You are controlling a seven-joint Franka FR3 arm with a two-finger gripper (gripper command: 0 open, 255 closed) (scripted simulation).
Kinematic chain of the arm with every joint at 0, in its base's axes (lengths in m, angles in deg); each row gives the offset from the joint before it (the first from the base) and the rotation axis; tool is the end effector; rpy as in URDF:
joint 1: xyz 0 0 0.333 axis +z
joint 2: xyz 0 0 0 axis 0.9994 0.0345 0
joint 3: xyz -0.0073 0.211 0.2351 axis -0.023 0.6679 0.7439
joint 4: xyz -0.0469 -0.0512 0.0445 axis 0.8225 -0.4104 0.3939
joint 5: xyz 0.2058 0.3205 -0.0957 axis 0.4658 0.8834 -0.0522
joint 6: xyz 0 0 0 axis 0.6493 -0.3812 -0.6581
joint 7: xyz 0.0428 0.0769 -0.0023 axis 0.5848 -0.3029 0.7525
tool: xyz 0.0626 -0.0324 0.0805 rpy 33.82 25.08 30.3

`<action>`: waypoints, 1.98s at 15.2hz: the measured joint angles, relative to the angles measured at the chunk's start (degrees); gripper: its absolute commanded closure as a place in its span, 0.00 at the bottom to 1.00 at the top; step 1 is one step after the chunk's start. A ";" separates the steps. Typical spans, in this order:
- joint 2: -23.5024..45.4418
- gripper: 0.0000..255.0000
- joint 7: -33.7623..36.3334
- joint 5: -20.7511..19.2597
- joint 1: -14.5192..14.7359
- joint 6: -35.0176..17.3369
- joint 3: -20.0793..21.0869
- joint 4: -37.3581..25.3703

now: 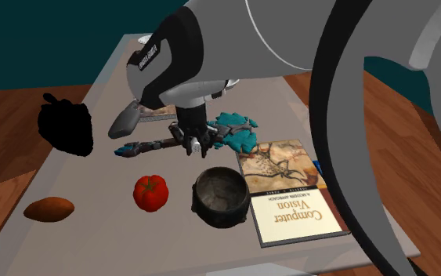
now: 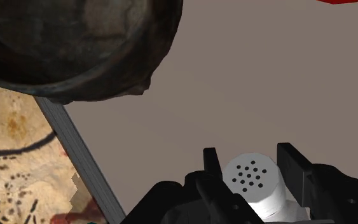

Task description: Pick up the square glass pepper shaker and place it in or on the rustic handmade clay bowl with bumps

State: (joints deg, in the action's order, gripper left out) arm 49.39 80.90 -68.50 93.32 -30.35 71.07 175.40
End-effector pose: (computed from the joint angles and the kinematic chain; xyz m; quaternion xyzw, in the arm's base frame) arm 0.4305 0.3525 0.3748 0.9987 -0.0069 -0.0422 0.0283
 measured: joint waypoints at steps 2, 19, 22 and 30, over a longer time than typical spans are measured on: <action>-0.64 1.00 -0.28 0.45 -0.07 1.43 0.09 -0.92; -5.49 1.00 -2.50 3.54 -0.75 13.79 0.15 -9.35; -6.11 1.00 -2.75 3.91 -0.83 15.80 0.11 -10.84; -25.02 1.00 -10.67 13.37 -0.81 15.38 -3.49 6.14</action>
State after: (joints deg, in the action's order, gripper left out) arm 24.37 70.23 -55.14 92.51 -14.97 67.58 181.53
